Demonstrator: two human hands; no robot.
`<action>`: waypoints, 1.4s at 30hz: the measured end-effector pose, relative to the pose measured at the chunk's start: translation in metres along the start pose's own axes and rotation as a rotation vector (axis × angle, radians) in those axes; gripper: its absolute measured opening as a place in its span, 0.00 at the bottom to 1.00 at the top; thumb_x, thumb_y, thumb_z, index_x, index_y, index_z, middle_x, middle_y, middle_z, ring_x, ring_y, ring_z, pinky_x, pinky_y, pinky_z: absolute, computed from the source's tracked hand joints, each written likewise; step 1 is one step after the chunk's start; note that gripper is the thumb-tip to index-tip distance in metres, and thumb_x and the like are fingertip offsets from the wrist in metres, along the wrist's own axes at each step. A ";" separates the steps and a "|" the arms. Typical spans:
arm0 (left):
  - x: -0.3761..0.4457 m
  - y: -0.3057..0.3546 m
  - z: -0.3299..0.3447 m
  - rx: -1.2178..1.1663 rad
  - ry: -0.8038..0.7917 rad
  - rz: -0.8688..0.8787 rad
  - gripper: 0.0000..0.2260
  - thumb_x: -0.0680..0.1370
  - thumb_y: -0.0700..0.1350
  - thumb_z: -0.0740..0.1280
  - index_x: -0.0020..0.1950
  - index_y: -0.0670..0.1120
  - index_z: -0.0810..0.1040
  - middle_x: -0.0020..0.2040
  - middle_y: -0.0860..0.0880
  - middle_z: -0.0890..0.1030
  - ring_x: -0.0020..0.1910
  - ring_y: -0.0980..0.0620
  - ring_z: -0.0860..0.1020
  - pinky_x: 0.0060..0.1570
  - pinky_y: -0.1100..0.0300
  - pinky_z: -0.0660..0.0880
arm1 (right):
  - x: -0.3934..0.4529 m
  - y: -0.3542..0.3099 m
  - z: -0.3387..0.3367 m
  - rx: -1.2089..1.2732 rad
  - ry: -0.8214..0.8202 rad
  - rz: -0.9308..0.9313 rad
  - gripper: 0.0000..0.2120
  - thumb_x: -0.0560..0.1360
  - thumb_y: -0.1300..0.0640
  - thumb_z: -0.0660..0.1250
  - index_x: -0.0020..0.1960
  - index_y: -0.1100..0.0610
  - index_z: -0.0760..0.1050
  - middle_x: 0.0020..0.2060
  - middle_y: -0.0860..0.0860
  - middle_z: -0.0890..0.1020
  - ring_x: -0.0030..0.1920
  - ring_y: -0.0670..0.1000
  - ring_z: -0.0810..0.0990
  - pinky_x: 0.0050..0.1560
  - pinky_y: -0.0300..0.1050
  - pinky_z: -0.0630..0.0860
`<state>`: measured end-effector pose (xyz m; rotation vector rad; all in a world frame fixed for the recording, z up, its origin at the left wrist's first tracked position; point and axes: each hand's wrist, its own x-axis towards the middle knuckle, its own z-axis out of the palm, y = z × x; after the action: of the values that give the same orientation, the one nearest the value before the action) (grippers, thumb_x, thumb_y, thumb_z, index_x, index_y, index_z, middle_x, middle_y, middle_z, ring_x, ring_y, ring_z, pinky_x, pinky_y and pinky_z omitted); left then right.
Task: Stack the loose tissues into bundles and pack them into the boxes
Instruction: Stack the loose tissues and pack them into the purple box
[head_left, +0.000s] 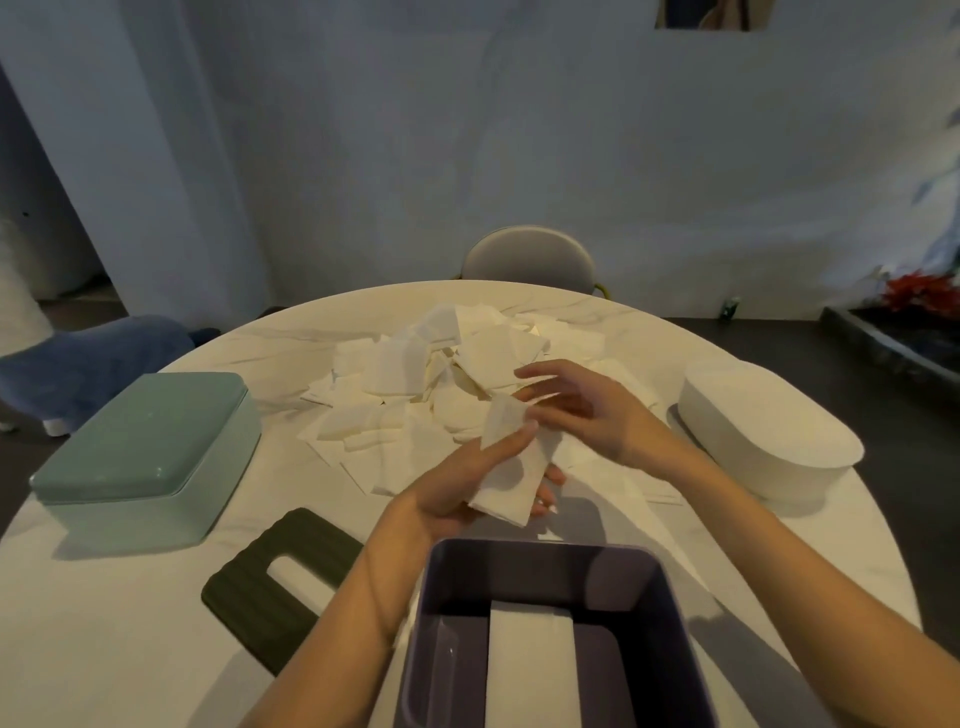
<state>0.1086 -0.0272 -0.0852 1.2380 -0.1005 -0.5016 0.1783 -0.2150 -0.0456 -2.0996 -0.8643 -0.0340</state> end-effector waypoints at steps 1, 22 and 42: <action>0.003 -0.002 0.000 -0.080 0.007 -0.003 0.33 0.76 0.61 0.73 0.71 0.38 0.73 0.54 0.38 0.82 0.48 0.43 0.82 0.53 0.48 0.81 | 0.006 0.012 -0.008 -0.062 0.004 0.019 0.16 0.81 0.53 0.68 0.68 0.50 0.74 0.62 0.44 0.81 0.59 0.43 0.81 0.61 0.35 0.77; 0.016 -0.017 -0.028 -0.688 0.310 0.101 0.26 0.78 0.57 0.69 0.71 0.43 0.78 0.57 0.38 0.81 0.53 0.42 0.80 0.63 0.46 0.75 | 0.036 0.075 -0.050 -0.362 0.279 0.259 0.12 0.83 0.50 0.64 0.51 0.58 0.79 0.45 0.54 0.83 0.42 0.53 0.79 0.40 0.46 0.72; 0.009 -0.015 -0.032 -0.531 0.442 0.134 0.21 0.78 0.58 0.68 0.64 0.46 0.81 0.52 0.41 0.83 0.47 0.44 0.81 0.55 0.47 0.79 | 0.013 0.058 0.018 -0.175 0.088 0.606 0.26 0.67 0.43 0.81 0.57 0.51 0.76 0.51 0.49 0.80 0.46 0.50 0.77 0.47 0.45 0.77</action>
<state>0.1228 -0.0061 -0.1112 0.7873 0.3069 -0.1122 0.2177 -0.2183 -0.0932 -2.4239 -0.1524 0.1218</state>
